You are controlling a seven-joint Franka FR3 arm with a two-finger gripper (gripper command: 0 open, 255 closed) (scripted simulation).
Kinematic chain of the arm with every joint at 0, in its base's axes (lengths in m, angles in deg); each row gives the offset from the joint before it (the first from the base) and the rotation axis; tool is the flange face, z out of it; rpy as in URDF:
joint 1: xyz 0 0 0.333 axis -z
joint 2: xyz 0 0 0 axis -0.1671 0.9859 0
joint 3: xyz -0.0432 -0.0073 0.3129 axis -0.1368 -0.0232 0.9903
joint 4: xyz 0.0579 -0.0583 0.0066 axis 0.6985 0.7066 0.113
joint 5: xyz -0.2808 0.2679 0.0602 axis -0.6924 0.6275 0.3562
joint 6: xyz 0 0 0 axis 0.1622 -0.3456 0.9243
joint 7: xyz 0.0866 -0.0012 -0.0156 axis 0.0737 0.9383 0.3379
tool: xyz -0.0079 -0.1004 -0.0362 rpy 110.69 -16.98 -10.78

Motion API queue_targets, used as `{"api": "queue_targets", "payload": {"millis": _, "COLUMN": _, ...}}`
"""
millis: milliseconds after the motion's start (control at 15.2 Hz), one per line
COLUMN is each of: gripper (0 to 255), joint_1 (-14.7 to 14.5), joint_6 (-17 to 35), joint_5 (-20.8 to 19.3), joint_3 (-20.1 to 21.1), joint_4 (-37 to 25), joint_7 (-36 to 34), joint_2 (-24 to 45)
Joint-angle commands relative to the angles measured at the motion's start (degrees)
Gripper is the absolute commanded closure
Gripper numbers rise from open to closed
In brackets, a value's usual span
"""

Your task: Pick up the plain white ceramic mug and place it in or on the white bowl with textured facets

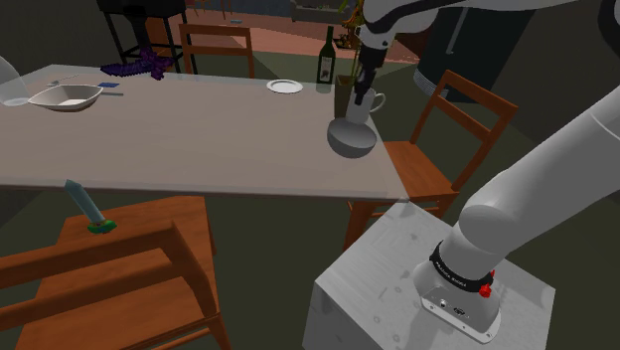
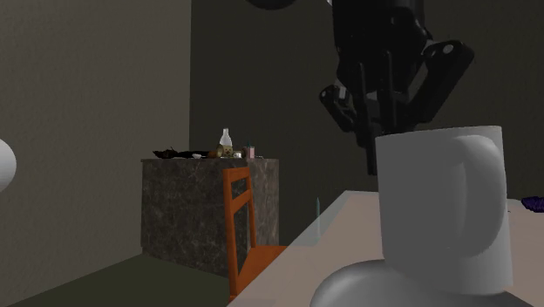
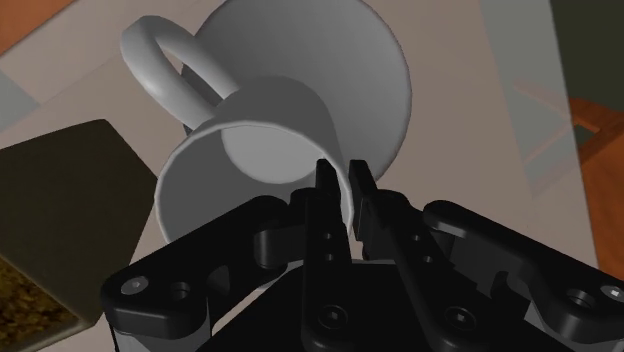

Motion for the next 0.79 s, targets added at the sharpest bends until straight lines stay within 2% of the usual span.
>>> {"api": "queue_targets", "payload": {"millis": 0, "gripper": 255, "joint_1": 0.03, "joint_6": 1.65, "joint_5": 0.02, "joint_3": -0.09, "joint_4": 1.37, "joint_7": 0.11, "joint_2": 0.24}}
{"api": "queue_targets", "payload": {"millis": 330, "gripper": 255, "joint_1": 0.04, "joint_6": 5.74, "joint_5": 0.15, "joint_3": -0.23, "joint_4": 4.44, "joint_7": 0.30, "joint_2": 1.28}}
{"api": "queue_targets", "payload": {"millis": 726, "gripper": 255, "joint_1": 0.04, "joint_6": 5.74, "joint_5": 0.15, "joint_3": -0.23, "joint_4": 4.44, "joint_7": 0.30, "joint_2": 1.28}}
